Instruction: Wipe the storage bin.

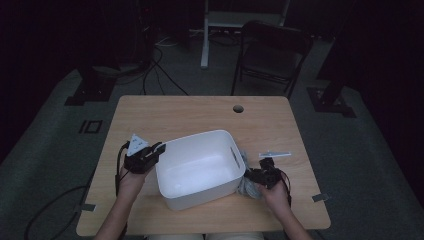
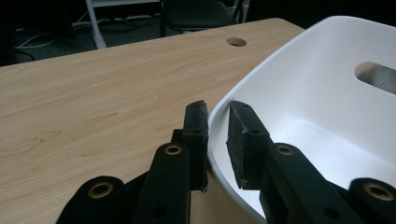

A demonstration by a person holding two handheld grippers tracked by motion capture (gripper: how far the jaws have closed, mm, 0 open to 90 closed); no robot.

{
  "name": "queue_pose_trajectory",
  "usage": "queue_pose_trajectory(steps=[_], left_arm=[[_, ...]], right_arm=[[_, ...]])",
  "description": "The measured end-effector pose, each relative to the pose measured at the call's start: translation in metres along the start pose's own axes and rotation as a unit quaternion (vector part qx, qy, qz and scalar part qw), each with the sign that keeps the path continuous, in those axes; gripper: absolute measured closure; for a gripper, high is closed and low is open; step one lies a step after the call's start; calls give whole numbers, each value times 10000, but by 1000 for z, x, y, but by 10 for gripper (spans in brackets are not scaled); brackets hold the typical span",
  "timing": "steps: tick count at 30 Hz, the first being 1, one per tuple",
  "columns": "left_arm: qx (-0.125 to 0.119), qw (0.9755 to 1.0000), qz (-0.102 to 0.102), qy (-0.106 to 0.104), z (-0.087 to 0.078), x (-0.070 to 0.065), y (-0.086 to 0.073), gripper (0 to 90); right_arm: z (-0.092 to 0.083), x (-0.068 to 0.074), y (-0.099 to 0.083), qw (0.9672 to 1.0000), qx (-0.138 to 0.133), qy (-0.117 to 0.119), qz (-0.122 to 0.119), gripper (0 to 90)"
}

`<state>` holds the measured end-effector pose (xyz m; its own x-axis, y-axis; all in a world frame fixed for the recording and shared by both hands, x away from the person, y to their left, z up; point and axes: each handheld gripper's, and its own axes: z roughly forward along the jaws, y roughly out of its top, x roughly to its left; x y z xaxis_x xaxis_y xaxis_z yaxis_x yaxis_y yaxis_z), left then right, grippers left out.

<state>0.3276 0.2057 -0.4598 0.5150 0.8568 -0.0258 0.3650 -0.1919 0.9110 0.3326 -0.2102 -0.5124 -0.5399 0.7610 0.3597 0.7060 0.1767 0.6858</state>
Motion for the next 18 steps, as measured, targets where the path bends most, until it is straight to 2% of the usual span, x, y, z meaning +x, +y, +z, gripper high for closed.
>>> queue_pose_trajectory(steps=[2,4,5,9,11,12,16,18], left_arm=[[3,10000,18,-44,0,1,0,779],[18,10000,42,-67,0,1,0,780],[27,9999,60,-87,0,2,0,780],[29,9999,93,-63,0,1,0,780],[38,9999,115,-42,0,1,1,779],[44,9999,156,-17,0,0,1,780],[43,9999,101,-50,0,2,1,780],[33,10000,85,-34,1,1,1,780]], right_arm=[[9,-5,0,9999,133,-5,89,776],[9,-6,3,9998,149,14,107,776],[7,-6,8,9999,97,-5,94,775],[-15,-1,46,9986,-487,169,74,769],[-19,1,58,9981,-619,44,-33,767],[-20,1,64,9978,-649,92,-2,767],[-18,-4,75,9972,-752,-34,47,766],[-22,-6,76,9958,-900,-185,13,766]])
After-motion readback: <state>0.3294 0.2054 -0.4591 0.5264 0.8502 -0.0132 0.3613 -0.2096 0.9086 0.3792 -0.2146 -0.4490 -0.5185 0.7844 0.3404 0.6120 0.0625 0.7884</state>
